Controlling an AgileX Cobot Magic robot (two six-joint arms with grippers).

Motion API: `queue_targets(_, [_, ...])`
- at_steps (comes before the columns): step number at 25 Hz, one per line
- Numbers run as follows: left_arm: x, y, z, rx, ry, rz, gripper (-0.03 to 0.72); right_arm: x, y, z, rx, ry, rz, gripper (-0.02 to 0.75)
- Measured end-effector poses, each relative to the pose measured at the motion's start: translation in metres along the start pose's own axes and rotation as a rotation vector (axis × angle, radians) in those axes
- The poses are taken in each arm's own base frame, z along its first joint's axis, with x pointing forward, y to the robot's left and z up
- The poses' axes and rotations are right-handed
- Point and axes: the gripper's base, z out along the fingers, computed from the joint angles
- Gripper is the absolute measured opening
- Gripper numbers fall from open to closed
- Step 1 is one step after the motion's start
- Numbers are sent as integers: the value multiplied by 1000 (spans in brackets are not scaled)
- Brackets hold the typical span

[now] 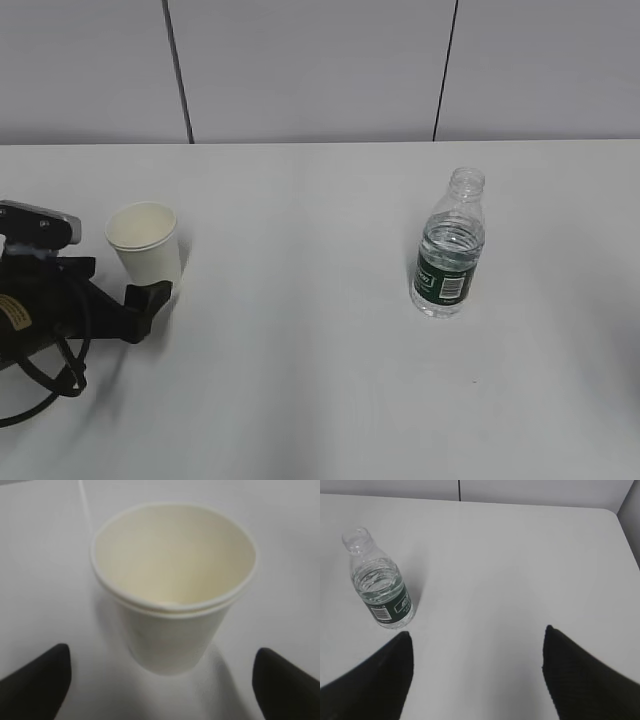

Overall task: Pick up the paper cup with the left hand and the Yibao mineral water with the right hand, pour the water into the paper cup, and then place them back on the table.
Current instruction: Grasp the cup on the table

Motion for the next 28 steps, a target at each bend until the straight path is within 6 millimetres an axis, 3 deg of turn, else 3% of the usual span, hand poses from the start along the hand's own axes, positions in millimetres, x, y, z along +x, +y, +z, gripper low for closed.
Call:
queue_targets(7, [18, 1, 20, 14, -19, -19, 669, -1, 0, 0, -1, -7, 2, 594])
queue_targets(21, [7, 5, 41, 15, -138, -16, 669, -1, 0, 0, -1, -7, 2, 594])
queue_targets(28, [22, 4, 45, 20, -92, -25, 659, -1, 0, 0, -1, -7, 2, 594])
